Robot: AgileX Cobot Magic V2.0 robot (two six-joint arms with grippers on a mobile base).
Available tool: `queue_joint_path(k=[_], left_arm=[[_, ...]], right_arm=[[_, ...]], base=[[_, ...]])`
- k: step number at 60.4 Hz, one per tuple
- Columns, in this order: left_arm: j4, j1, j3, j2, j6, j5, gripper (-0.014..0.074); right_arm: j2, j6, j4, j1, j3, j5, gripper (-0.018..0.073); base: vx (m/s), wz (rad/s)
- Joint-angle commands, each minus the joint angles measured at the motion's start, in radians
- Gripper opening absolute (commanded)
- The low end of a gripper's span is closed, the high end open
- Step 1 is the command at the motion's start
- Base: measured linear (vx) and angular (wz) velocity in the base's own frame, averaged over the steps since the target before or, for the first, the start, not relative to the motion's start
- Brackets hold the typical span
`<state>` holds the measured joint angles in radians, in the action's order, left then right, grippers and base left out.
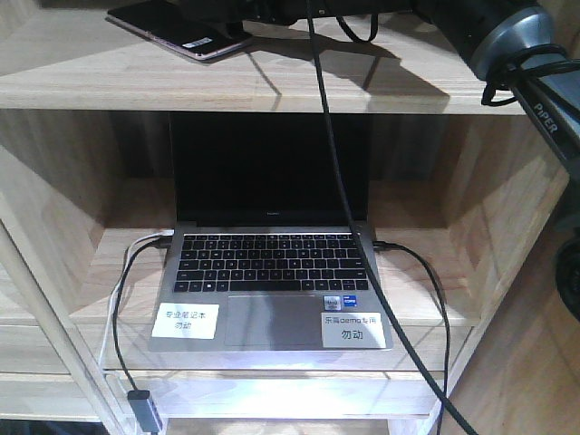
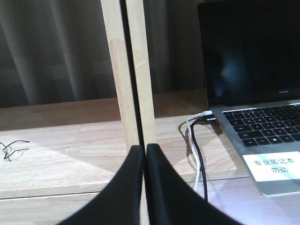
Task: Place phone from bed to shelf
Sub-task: 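Lower the phone onto the upper shelf and open the right gripper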
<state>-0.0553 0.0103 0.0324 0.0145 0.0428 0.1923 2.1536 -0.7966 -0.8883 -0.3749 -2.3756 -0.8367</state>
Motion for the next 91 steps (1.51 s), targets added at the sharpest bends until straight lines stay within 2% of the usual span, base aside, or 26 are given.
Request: queue_joint_path(k=[1,16,25,35,41,45,54,64,75,91], left_arm=[[0.005,0.002,-0.026,0.010,-0.004,-0.073,0.0001],[0.005,0.002,-0.026,0.010,-0.004,-0.073,0.0001],[0.005,0.002,-0.026,0.010,-0.004,-0.073,0.0001],[0.005,0.002,-0.026,0.010,-0.004,-0.073,0.0001],[0.005,0.002,-0.026,0.010,-0.004,-0.073,0.0001],[0.005,0.002,-0.026,0.010,-0.004,-0.073,0.0001],[0.005,0.002,-0.026,0.010,-0.004,-0.073,0.0001],[0.005,0.002,-0.026,0.010,-0.004,-0.073,0.0001],[0.005,0.002,-0.026,0.010,-0.004,-0.073,0.0001],[0.005,0.002,-0.026,0.010,-0.004,-0.073,0.0001]], right_arm=[[-0.087,0.001,-0.028,0.002,-0.031,0.057,0.0724],[-0.125,0.034,-0.024,0.002,-0.031,0.045,0.0676],[-0.155,0.075,-0.004,0.002,-0.031,-0.007,0.0573],[-0.180,0.099,-0.004,0.002,-0.031,-0.072,0.0312],[-0.190,0.162,0.001,0.003,-0.031,-0.093,0.0090],[-0.194,0.180,0.012,0.003,-0.031,-0.100,-0.0017],[-0.203,0.219,0.041,0.003,-0.030,-0.101,-0.0003],[-0.231,0.267,0.124,0.002,-0.030,-0.101,-0.0003],[-0.271,0.282,0.179,0.001,-0.030,-0.086,-0.0003],[-0.300,0.352,0.395,-0.073,-0.014,-0.017,-0.0003]], base=[[0.00,0.00],[0.00,0.00],[0.00,0.00],[0.00,0.00],[0.00,0.00],[0.00,0.00],[0.00,0.00],[0.00,0.00],[0.00,0.00],[0.00,0.00]])
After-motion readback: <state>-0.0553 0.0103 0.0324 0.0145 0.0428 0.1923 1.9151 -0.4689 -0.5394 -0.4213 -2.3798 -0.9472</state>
